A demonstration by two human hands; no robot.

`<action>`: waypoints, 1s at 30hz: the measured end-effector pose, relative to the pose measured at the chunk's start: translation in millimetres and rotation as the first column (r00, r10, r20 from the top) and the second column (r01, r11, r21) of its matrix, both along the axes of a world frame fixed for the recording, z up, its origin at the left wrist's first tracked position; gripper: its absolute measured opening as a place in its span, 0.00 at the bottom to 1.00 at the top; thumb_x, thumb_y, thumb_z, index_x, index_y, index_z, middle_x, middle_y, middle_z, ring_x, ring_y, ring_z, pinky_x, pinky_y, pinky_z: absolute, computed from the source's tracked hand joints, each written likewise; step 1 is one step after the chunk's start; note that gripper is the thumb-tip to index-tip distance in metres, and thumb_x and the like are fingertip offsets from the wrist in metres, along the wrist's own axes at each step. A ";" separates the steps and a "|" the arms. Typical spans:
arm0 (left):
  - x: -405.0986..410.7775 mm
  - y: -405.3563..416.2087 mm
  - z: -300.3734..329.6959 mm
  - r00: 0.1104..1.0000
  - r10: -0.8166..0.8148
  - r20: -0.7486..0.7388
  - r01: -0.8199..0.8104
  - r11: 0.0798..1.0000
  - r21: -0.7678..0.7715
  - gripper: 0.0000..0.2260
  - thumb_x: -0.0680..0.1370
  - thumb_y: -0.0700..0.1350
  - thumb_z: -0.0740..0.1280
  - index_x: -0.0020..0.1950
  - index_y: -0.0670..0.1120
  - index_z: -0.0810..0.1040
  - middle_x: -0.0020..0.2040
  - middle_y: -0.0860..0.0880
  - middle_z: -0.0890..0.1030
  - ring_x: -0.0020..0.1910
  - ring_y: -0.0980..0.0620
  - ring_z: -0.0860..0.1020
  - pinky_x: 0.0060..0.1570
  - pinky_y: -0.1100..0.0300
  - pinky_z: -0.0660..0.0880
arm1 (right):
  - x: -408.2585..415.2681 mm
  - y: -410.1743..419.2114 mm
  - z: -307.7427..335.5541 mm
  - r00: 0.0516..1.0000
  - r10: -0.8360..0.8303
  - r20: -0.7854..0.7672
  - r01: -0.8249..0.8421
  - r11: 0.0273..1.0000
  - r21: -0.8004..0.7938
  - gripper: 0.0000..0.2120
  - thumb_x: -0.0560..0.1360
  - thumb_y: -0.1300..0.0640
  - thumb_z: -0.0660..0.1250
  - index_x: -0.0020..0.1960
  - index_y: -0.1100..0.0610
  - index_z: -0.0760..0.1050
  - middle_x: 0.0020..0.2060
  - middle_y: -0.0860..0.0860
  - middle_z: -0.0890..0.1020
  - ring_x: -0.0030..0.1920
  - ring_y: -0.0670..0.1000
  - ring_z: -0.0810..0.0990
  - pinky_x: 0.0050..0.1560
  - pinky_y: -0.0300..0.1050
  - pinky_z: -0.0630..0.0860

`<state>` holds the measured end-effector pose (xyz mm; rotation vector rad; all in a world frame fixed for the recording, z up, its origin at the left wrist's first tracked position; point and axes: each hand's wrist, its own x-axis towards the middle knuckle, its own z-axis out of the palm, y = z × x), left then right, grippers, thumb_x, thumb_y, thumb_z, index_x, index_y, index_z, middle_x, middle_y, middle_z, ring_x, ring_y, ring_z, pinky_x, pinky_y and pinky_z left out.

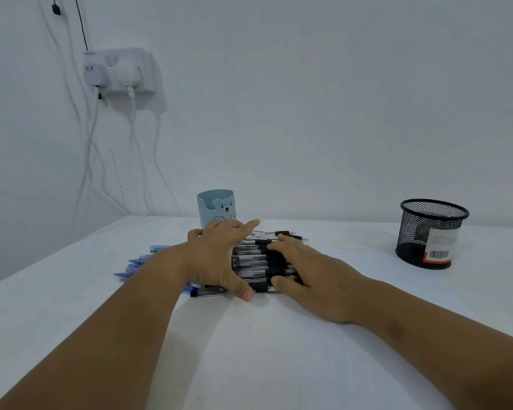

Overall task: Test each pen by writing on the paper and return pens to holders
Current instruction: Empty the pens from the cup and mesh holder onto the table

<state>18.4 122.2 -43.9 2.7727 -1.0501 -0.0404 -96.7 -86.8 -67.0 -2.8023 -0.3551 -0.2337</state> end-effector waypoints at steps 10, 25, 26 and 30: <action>5.9 4.2 4.0 0.971 0.137 0.196 0.030 0.743 -0.668 0.10 0.72 0.57 0.76 0.51 0.57 0.83 0.51 0.56 0.81 0.53 0.61 0.75 0.49 0.70 0.68 | 0.9 -0.5 -4.0 0.990 0.076 0.116 -0.075 0.997 -0.013 0.30 0.79 0.37 0.60 0.77 0.41 0.55 0.81 0.43 0.49 0.80 0.44 0.45 0.79 0.48 0.53; 36.8 6.9 -16.0 0.917 0.395 -0.059 -0.286 0.545 -0.788 0.19 0.75 0.46 0.74 0.62 0.53 0.70 0.69 0.48 0.67 0.64 0.48 0.70 0.56 0.61 0.69 | 5.7 2.8 -12.8 0.905 0.270 0.328 -0.294 0.956 0.024 0.03 0.74 0.49 0.72 0.43 0.48 0.82 0.74 0.44 0.71 0.80 0.41 0.49 0.73 0.47 0.65; 38.2 6.5 -14.6 0.920 0.387 -0.064 -0.278 0.529 -0.802 0.21 0.76 0.46 0.74 0.64 0.52 0.69 0.66 0.49 0.69 0.61 0.50 0.71 0.52 0.62 0.70 | 5.2 2.6 -13.3 0.914 0.244 0.325 -0.270 0.962 0.036 0.03 0.74 0.49 0.72 0.42 0.48 0.81 0.74 0.42 0.71 0.80 0.40 0.49 0.73 0.45 0.65; 46.8 1.8 -13.4 0.926 0.374 -0.044 -0.266 0.566 -0.780 0.20 0.77 0.45 0.71 0.67 0.51 0.70 0.63 0.48 0.71 0.57 0.49 0.72 0.49 0.61 0.72 | 7.7 4.6 -14.5 0.921 0.200 0.334 -0.231 0.971 0.057 0.07 0.72 0.51 0.74 0.37 0.51 0.79 0.72 0.41 0.72 0.79 0.39 0.51 0.74 0.37 0.58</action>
